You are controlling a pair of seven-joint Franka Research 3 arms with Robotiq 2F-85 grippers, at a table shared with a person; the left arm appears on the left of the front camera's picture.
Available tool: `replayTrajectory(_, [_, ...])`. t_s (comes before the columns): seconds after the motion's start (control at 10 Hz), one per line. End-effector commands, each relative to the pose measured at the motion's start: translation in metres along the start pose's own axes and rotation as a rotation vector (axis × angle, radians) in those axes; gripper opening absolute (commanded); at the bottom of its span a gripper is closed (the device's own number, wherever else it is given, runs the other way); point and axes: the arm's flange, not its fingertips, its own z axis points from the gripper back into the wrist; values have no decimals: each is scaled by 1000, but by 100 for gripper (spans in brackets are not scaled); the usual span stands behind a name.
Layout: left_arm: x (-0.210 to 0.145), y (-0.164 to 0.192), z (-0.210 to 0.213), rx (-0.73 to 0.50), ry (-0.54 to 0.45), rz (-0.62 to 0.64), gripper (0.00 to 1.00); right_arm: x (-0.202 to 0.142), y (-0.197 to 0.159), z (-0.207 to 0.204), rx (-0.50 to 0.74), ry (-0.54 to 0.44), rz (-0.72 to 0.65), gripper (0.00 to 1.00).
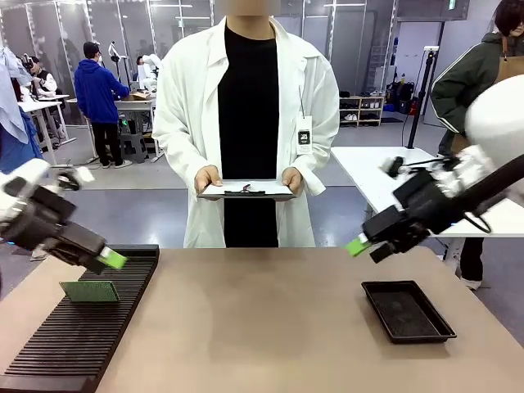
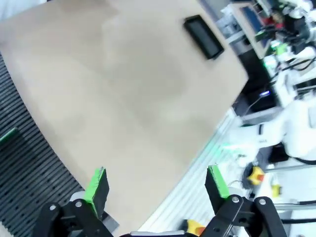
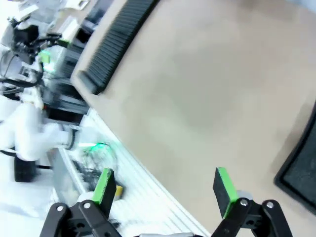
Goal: Inspect the PCB.
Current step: Pick up the Blank PCB and present it to the human.
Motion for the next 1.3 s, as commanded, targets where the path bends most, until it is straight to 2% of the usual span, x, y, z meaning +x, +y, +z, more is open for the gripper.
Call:
replayTrajectory(0.0, [-50, 25, 36, -88, -99, 122, 100, -41, -37, 26, 195, -101, -129, 100])
replayTrajectory(0.1, [-74, 32, 57, -94, -159, 169, 100, -65, -46, 46, 256, -160, -143, 100])
replayTrajectory(0.4, [-166, 56, 116, -65, -318, 286, 100, -139, -70, 109, 242, -386, -229, 100])
replayTrajectory(0.5, [-193, 64, 133, -50, -380, 288, 100, -159, -78, 123, 235, -439, -254, 100])
replayTrajectory(0.6, [-211, 68, 143, -24, -407, 308, 100, -175, -87, 132, 213, -446, -295, 100])
replayTrajectory(0.8, [-224, 70, 151, 8, -429, 335, 100, -191, -95, 143, 176, -441, -340, 100])
replayTrajectory(1.0, [-222, 70, 149, 35, -461, 344, 100, -188, -98, 137, 172, -456, -354, 100])
replayTrajectory(1.1, [-203, 108, 224, 13, -453, 353, 100, -175, -113, 179, 185, -468, -367, 100])
replayTrajectory(1.2, [-203, 108, 224, 13, -453, 353, 100, -175, -113, 179, 185, -468, -367, 100])
